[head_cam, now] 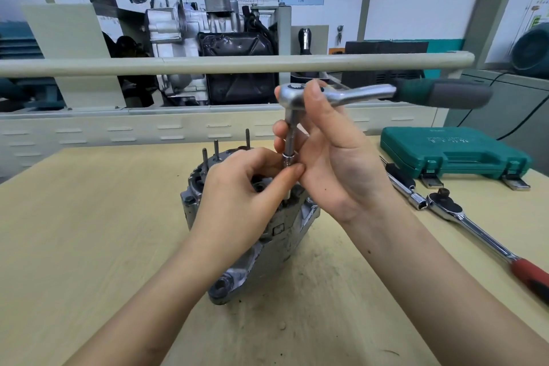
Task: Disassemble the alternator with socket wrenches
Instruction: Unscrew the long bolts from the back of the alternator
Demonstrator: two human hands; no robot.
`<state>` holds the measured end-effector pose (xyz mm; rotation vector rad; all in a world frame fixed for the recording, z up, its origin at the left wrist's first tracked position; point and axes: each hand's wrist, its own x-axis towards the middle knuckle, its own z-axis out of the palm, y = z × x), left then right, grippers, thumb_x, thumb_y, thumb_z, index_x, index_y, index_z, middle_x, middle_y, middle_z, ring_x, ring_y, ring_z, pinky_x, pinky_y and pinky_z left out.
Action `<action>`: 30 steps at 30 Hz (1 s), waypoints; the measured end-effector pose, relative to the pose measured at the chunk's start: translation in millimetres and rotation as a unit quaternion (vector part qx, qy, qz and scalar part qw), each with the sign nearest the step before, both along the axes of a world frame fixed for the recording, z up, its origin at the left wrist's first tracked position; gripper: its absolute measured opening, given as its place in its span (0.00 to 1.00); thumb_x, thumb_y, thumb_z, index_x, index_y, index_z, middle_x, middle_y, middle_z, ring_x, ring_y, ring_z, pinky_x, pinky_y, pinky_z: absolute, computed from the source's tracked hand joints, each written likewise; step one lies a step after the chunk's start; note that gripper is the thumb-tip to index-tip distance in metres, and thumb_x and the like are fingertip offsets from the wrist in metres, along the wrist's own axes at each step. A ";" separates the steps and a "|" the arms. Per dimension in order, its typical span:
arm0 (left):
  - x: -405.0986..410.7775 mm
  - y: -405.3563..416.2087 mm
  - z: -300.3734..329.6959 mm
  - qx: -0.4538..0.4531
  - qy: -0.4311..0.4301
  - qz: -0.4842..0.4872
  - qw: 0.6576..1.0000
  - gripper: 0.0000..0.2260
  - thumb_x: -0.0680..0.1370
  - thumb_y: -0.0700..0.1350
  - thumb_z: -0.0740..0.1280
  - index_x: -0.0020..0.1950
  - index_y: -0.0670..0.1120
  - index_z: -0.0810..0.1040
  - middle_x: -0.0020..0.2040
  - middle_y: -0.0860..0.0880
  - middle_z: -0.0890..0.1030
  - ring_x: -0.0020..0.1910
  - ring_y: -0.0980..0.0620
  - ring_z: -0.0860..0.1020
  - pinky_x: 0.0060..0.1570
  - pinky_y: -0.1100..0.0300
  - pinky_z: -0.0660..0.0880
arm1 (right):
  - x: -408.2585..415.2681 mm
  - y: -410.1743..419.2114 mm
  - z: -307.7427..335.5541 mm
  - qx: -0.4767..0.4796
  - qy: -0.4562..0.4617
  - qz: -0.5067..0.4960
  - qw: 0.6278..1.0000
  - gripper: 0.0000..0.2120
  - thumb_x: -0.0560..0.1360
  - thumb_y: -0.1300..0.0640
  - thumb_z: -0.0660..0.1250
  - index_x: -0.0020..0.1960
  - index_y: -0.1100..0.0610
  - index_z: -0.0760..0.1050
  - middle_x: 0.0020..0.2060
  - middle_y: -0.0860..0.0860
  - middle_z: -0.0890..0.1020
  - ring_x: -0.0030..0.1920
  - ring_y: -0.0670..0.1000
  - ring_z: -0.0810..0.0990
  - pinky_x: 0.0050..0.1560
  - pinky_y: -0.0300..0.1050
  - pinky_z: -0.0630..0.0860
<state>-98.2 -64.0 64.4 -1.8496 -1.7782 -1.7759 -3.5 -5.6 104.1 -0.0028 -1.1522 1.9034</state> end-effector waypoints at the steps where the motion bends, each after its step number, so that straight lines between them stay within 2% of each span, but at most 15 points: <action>1: 0.4 -0.1 -0.6 0.003 0.000 -0.001 1.000 0.05 0.70 0.48 0.70 0.39 0.48 0.80 0.36 0.52 0.82 0.39 0.55 0.79 0.42 0.57 0.76 | -0.1 -0.4 -0.3 0.002 0.002 0.002 1.000 0.26 0.62 0.53 0.66 0.59 0.57 0.67 0.39 0.50 0.78 0.29 0.45 0.76 0.30 0.36 0.74; 4: 2.5 -0.3 -2.8 0.021 -0.012 0.000 1.000 0.05 0.70 0.49 0.68 0.40 0.49 0.80 0.36 0.54 0.81 0.39 0.56 0.78 0.42 0.60 0.74 | -0.9 -0.8 -0.9 0.024 -0.015 0.006 1.000 0.21 0.64 0.49 0.64 0.52 0.59 0.71 0.38 0.49 0.81 0.30 0.44 0.77 0.32 0.35 0.73; 7: 4.5 0.3 -5.1 0.030 -0.015 -0.004 0.999 0.01 0.71 0.47 0.67 0.40 0.52 0.78 0.38 0.55 0.81 0.40 0.55 0.78 0.43 0.60 0.74 | -1.3 2.4 -1.2 0.022 -0.029 0.014 0.999 0.16 0.66 0.46 0.60 0.44 0.57 0.76 0.37 0.47 0.83 0.29 0.43 0.75 0.33 0.34 0.72; 11: 3.7 0.6 -4.8 0.032 0.005 -0.002 0.999 0.04 0.71 0.47 0.67 0.40 0.56 0.76 0.38 0.58 0.81 0.40 0.63 0.77 0.43 0.69 0.72 | -1.4 3.9 0.0 -0.003 -0.018 0.020 1.000 0.15 0.67 0.46 0.59 0.37 0.54 0.79 0.36 0.47 0.83 0.27 0.43 0.74 0.31 0.34 0.72; 13: 3.0 1.2 -5.0 0.031 0.008 0.006 0.999 0.03 0.71 0.47 0.67 0.39 0.55 0.76 0.38 0.57 0.81 0.39 0.62 0.78 0.42 0.67 0.73 | -1.2 3.4 -0.3 -0.002 -0.020 0.019 1.000 0.15 0.66 0.45 0.60 0.38 0.54 0.79 0.36 0.46 0.83 0.27 0.43 0.74 0.33 0.35 0.71; 16: 3.5 2.9 -6.7 0.031 -0.005 0.013 0.999 0.02 0.70 0.48 0.67 0.39 0.51 0.79 0.38 0.57 0.82 0.40 0.59 0.79 0.44 0.62 0.74 | -0.4 3.7 -0.3 -0.007 -0.027 0.015 0.999 0.22 0.64 0.46 0.62 0.52 0.59 0.73 0.34 0.45 0.81 0.28 0.43 0.74 0.36 0.38 0.70; 18: 4.0 3.2 -7.7 0.033 -0.008 0.018 0.999 0.05 0.70 0.49 0.68 0.39 0.48 0.80 0.38 0.56 0.82 0.40 0.57 0.79 0.43 0.62 0.74 | 0.0 4.2 -0.5 -0.013 -0.021 0.011 1.000 0.27 0.62 0.47 0.64 0.59 0.55 0.68 0.33 0.45 0.80 0.28 0.44 0.75 0.37 0.40 0.70; 22: 5.0 2.3 -7.3 0.037 -0.011 0.017 0.999 0.01 0.70 0.49 0.68 0.38 0.55 0.77 0.37 0.54 0.81 0.39 0.59 0.78 0.42 0.63 0.74 | 0.9 2.8 -0.7 -0.004 -0.006 0.006 1.000 0.27 0.61 0.50 0.66 0.59 0.55 0.67 0.35 0.46 0.80 0.29 0.44 0.77 0.33 0.38 0.73; 23: 4.9 2.1 -7.5 0.035 -0.012 0.015 0.999 0.00 0.70 0.49 0.67 0.39 0.54 0.77 0.38 0.53 0.81 0.40 0.58 0.79 0.43 0.62 0.74 | 0.7 2.1 -0.7 -0.002 -0.004 0.007 1.000 0.27 0.62 0.50 0.66 0.59 0.56 0.67 0.35 0.46 0.81 0.29 0.44 0.77 0.32 0.37 0.74; 25: 5.7 1.9 -7.7 0.029 -0.016 0.013 0.999 0.05 0.71 0.49 0.67 0.43 0.50 0.80 0.39 0.51 0.82 0.42 0.56 0.79 0.45 0.57 0.75 | -0.4 1.1 -1.4 0.004 -0.006 0.012 1.000 0.26 0.63 0.49 0.64 0.58 0.59 0.70 0.35 0.46 0.82 0.30 0.43 0.78 0.30 0.37 0.75; 27: 6.8 1.6 -7.4 0.025 -0.012 0.007 1.000 0.09 0.72 0.49 0.66 0.46 0.47 0.81 0.41 0.51 0.82 0.45 0.53 0.80 0.47 0.53 0.76 | -1.3 1.4 -2.6 0.015 -0.019 0.010 1.000 0.22 0.64 0.46 0.63 0.51 0.60 0.74 0.36 0.46 0.83 0.30 0.43 0.78 0.31 0.36 0.75; 30: 7.7 0.9 -6.7 0.020 0.007 -0.003 1.000 0.09 0.72 0.48 0.65 0.46 0.45 0.81 0.41 0.50 0.82 0.44 0.52 0.79 0.45 0.50 0.76 | -0.7 2.6 -2.4 0.025 -0.042 0.007 0.999 0.17 0.65 0.44 0.60 0.43 0.56 0.77 0.37 0.45 0.83 0.31 0.42 0.78 0.33 0.36 0.75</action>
